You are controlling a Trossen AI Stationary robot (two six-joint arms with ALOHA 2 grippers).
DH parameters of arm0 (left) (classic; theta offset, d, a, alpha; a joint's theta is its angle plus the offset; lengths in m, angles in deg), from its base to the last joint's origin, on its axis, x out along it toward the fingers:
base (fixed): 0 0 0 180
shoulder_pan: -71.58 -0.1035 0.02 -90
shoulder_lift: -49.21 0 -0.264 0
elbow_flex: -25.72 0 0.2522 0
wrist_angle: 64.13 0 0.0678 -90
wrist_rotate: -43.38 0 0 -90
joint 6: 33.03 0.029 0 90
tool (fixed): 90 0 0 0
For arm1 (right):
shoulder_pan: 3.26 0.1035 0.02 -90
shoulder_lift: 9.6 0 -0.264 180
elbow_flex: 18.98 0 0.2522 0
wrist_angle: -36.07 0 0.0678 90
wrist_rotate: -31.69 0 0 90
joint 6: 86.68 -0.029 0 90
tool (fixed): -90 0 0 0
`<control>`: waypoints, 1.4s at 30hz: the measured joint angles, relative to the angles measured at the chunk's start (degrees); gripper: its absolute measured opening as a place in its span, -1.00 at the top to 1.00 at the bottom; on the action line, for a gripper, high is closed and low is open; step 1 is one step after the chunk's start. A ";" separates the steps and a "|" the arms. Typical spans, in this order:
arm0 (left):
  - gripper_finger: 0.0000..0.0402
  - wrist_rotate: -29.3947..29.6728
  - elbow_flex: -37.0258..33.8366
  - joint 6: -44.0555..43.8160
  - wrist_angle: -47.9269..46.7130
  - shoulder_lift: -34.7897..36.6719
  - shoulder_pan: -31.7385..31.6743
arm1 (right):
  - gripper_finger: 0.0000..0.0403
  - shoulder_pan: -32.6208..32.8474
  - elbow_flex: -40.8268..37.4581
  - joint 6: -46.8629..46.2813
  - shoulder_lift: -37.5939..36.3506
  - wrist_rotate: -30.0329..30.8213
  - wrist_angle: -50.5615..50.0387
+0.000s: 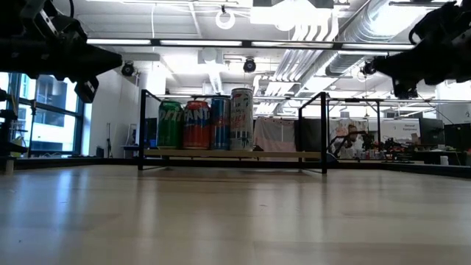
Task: Place canned beverage on shelf
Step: Return to Home Position
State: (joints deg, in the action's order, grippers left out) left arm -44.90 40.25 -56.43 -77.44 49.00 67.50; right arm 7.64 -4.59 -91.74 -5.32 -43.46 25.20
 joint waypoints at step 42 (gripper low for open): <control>1.00 0.02 -0.11 -0.02 0.22 -1.93 -0.02 | 1.00 -8.26 -0.10 0.02 -4.29 1.04 0.48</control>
State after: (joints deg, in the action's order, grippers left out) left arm -44.88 40.14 -56.45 -77.23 47.07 67.48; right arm -0.62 -4.69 -91.72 -9.61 -42.43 25.68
